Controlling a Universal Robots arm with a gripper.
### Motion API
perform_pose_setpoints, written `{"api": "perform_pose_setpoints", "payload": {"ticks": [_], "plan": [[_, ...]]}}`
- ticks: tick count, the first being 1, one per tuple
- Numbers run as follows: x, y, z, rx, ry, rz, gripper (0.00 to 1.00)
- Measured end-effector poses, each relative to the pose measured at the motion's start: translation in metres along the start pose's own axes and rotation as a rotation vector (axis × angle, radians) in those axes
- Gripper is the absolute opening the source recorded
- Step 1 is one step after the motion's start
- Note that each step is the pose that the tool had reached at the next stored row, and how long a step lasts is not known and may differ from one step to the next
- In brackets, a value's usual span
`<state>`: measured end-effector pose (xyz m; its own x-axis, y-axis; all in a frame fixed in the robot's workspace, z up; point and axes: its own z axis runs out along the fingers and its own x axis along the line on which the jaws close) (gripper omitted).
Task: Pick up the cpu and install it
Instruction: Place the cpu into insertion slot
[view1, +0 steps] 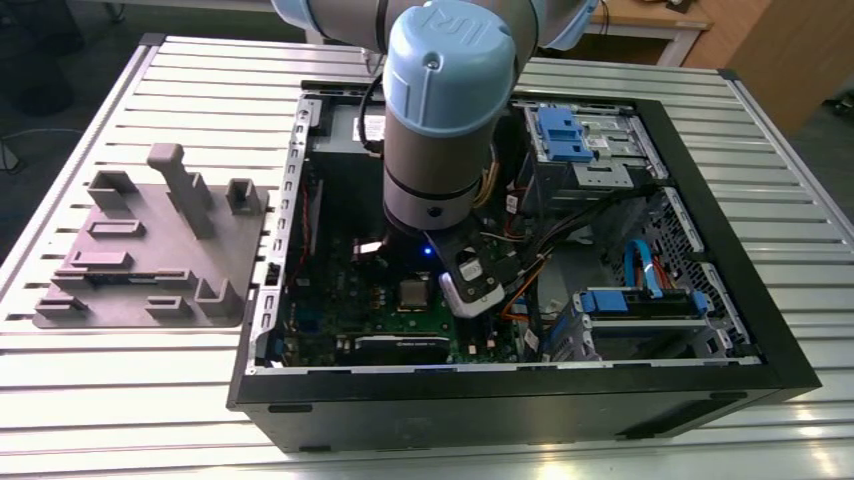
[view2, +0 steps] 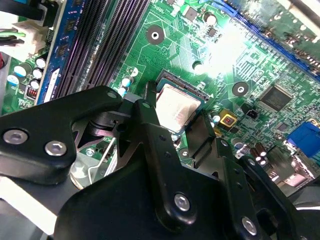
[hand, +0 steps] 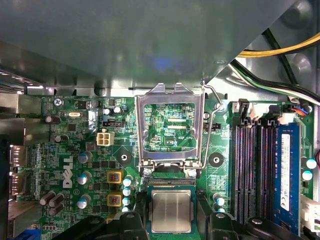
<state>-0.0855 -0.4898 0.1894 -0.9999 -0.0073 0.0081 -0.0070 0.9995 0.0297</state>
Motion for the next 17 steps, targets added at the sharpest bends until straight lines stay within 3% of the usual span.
{"api": "perform_pose_setpoints", "payload": {"ticks": [9, 11, 12, 17], "plan": [[0.0, 0.0, 0.0001, -0.0001, -0.0001, 0.0, 0.47], [0.0, 0.0, 0.0001, -0.0001, -0.0001, 0.0, 0.49], [0.0, 0.0, 0.0001, -0.0001, 0.0, 0.0, 0.55], [0.0, 0.0, 0.0002, -0.0001, 0.0, 0.0, 0.55]]}}
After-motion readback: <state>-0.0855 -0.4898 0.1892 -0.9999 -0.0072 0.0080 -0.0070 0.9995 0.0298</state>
